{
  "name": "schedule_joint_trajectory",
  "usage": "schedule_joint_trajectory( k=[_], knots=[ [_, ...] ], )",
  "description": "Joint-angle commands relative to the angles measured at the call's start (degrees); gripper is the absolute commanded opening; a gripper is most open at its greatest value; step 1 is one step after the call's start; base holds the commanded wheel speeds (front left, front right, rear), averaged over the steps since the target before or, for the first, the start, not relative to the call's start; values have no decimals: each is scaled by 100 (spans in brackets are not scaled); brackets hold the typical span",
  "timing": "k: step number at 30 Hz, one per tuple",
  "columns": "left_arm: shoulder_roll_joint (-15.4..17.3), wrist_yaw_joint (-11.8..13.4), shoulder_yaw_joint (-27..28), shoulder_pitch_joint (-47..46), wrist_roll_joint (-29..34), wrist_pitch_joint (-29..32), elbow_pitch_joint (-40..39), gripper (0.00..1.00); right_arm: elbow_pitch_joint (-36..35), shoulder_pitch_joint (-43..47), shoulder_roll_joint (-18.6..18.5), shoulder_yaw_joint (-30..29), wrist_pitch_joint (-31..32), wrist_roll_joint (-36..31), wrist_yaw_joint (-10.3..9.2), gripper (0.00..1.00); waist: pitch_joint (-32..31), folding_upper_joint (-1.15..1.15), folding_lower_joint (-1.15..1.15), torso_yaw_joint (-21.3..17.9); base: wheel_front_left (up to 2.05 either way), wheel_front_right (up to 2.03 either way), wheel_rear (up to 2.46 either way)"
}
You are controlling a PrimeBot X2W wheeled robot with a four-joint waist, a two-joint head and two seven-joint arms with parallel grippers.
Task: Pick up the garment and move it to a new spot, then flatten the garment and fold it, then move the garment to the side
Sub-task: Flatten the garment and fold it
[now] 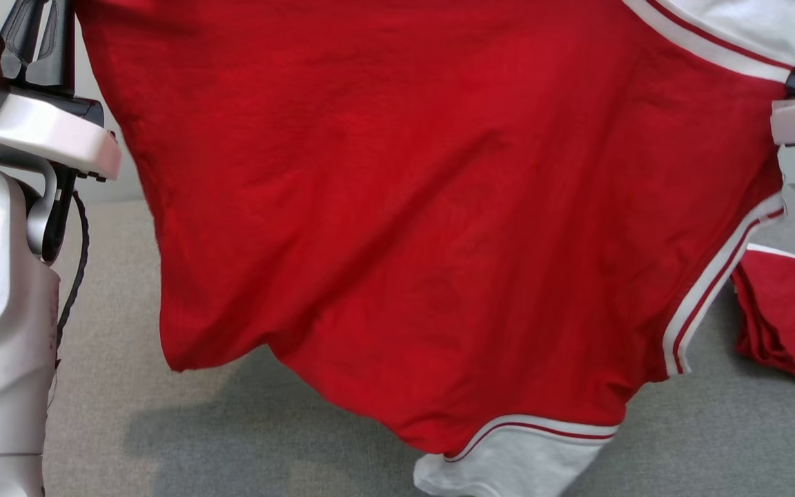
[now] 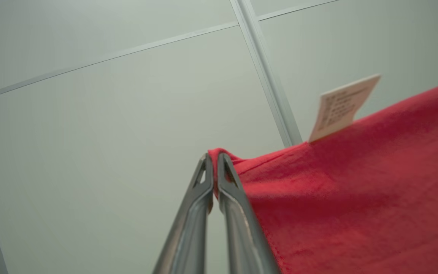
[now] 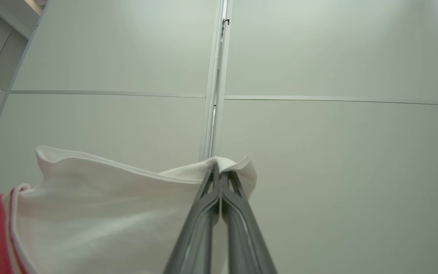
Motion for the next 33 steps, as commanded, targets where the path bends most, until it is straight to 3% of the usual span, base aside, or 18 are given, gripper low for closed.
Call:
schedule_joint_trajectory(
  k=[1, 4, 6, 10, 14, 18, 25, 33],
  knots=[
    [38, -9, 21, -68, -17, 30, 65, 0, 58, -65, -24, 10, 2, -20, -2, 0, 138, 0, 0, 38, 0, 0, 0],
    [90, 30, -25, -300, 32, 139, 325, 0, 401, -429, -82, 167, 2, -98, -2, 0, 498, 0, 0, 62, 0, 0, 0],
    [159, 133, -57, -729, 140, 178, 554, 0, 711, -1048, -129, 254, 2, -285, -3, 0, 1096, 0, 0, 82, 0, 0, 0],
    [238, 351, -114, -1656, 352, 62, 782, 0, 1188, -2163, -181, 7, 2, -598, -4, 0, 1804, 0, 0, 113, 0, 0, 0],
    [301, 486, -192, -2550, 495, -73, 1113, 0, 1559, -3182, -251, -338, 2, -977, -9, 0, 2214, 0, 0, 137, 0, 0, 0],
    [276, 534, -255, -3012, 512, -126, 1401, 0, 1809, -3520, -227, -429, 2, -1173, -9, 0, 2513, 0, 0, 121, 0, 0, 0],
    [46, 609, -165, -2143, 225, -131, 1563, 0, 1924, -2516, 11, -357, 2, -897, -9, 0, 2859, 0, 0, 140, 0, 0, 0],
    [-565, 706, 125, 225, -239, -134, 1293, 0, 1359, 27, 178, -326, 2, -90, -7, 0, 2688, 0, 0, 216, 0, 0, 0]
  ],
)
